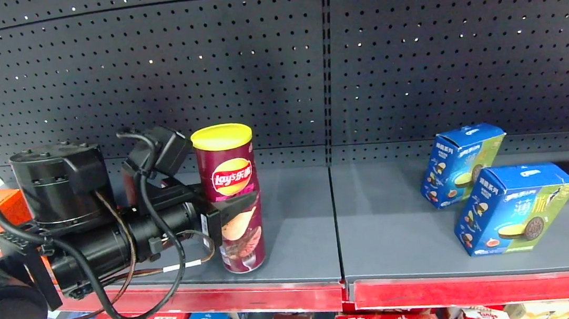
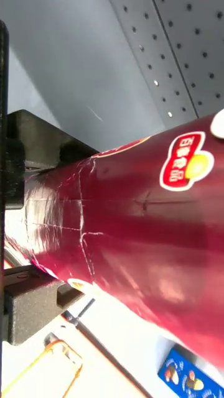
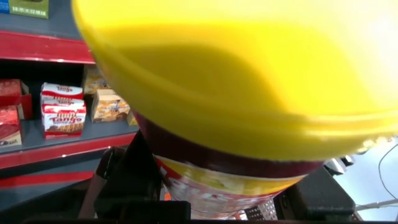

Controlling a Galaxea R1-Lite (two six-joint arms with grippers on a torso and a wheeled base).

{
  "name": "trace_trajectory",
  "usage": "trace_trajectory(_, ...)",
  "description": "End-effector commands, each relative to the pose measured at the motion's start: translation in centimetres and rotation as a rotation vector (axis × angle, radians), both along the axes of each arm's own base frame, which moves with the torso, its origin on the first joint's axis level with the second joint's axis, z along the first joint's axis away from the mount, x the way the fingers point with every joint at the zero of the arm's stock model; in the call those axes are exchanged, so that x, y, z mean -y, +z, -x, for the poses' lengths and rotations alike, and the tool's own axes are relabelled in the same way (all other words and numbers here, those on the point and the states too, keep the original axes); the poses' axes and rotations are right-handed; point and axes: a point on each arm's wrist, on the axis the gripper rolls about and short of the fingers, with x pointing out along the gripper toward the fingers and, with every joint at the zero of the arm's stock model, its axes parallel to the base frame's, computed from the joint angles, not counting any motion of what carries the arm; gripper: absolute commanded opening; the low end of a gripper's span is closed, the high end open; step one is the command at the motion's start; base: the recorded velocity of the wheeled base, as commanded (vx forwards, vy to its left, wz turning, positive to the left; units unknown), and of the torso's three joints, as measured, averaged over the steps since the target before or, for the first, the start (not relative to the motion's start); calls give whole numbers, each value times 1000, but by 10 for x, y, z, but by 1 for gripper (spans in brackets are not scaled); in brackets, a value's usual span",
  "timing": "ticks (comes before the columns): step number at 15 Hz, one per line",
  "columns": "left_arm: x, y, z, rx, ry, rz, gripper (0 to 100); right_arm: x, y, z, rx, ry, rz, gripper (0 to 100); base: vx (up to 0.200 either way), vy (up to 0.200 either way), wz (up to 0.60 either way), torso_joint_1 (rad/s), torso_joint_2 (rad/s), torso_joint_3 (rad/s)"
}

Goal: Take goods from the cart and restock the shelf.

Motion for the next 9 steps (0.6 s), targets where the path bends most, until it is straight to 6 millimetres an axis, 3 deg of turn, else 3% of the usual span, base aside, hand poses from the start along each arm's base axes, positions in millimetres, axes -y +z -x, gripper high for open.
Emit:
trace_trajectory(1,-1,0,0,1,3,1,0,-1,-1,2,-5,2,-3,0,0,0,0,0,0,0)
trace_trajectory(9,5,-4,-14,12,-1,-4,0,-3,-6,5,-25,2,-17,0,0,0,0,0,0,0)
